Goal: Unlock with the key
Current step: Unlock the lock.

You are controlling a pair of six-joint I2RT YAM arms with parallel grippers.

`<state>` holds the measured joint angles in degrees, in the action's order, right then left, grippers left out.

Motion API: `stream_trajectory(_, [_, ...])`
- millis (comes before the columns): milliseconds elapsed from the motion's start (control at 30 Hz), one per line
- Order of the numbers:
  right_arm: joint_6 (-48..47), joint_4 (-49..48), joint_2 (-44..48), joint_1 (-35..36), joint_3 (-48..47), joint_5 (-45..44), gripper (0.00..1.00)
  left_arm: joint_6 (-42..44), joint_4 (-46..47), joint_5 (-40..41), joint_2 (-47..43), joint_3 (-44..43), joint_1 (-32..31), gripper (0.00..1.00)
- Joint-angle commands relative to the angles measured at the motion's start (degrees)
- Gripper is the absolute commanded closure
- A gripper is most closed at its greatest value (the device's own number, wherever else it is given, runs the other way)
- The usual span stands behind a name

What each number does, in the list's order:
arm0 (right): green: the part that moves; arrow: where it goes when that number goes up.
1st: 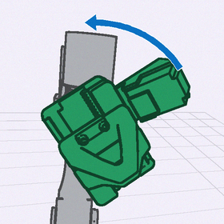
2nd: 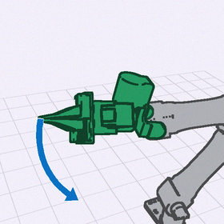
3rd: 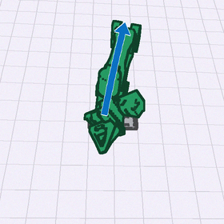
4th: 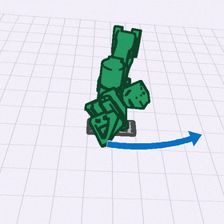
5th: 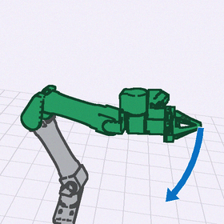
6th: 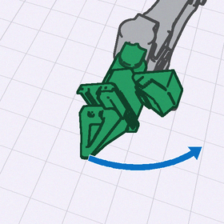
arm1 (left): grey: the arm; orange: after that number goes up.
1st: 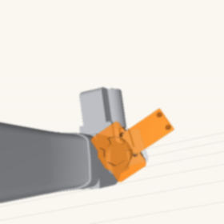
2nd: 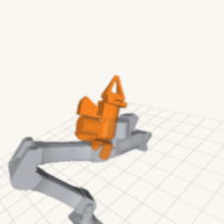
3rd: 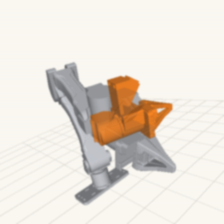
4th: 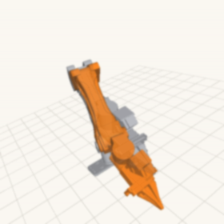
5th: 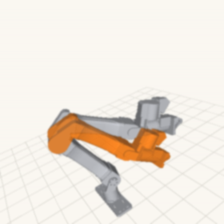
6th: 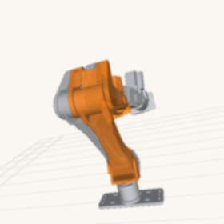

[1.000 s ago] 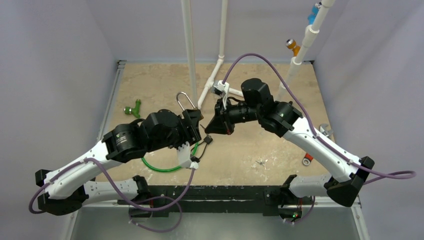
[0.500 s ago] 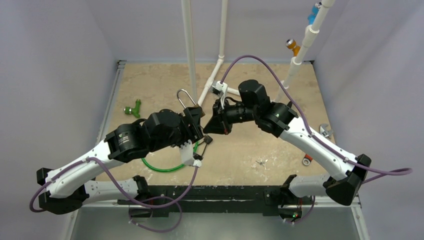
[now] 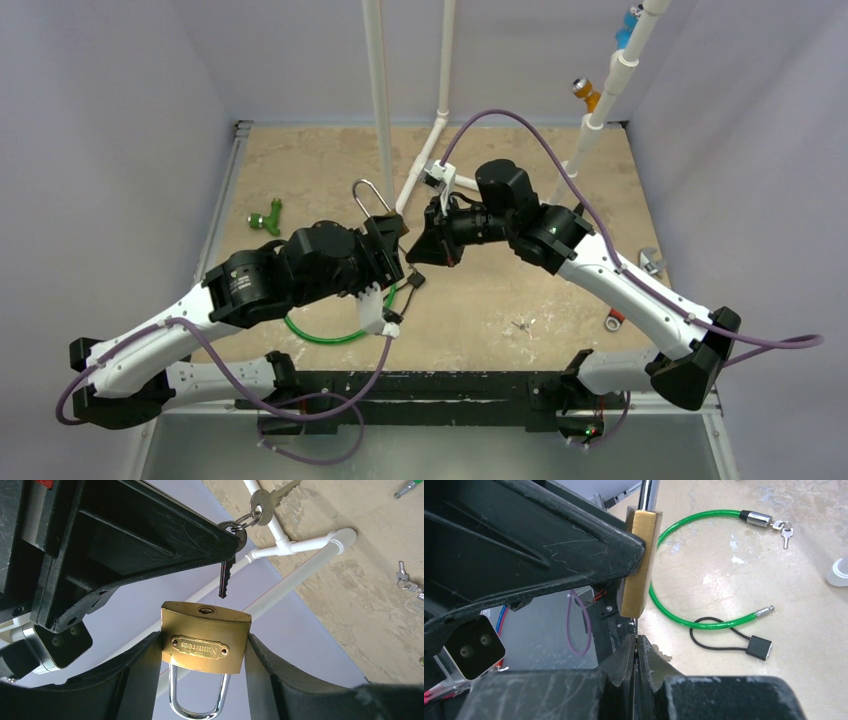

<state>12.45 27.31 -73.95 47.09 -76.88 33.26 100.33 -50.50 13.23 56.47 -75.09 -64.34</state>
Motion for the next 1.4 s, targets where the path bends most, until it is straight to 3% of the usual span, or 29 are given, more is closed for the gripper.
stream_trajectory(0, [0.45, -2.26, 1.00, -0.59, -0.94, -1.50, 1.00, 1.57, 4.64, 0.48, -1.53, -0.15, -0.59, 1.00])
stream_trajectory(1367, [1.51, -6.77, 2.19, -0.60, -0.92, -2.21, 1.00, 2.19, 7.17, 1.68, -1.36, 1.00, -0.62, 1.00])
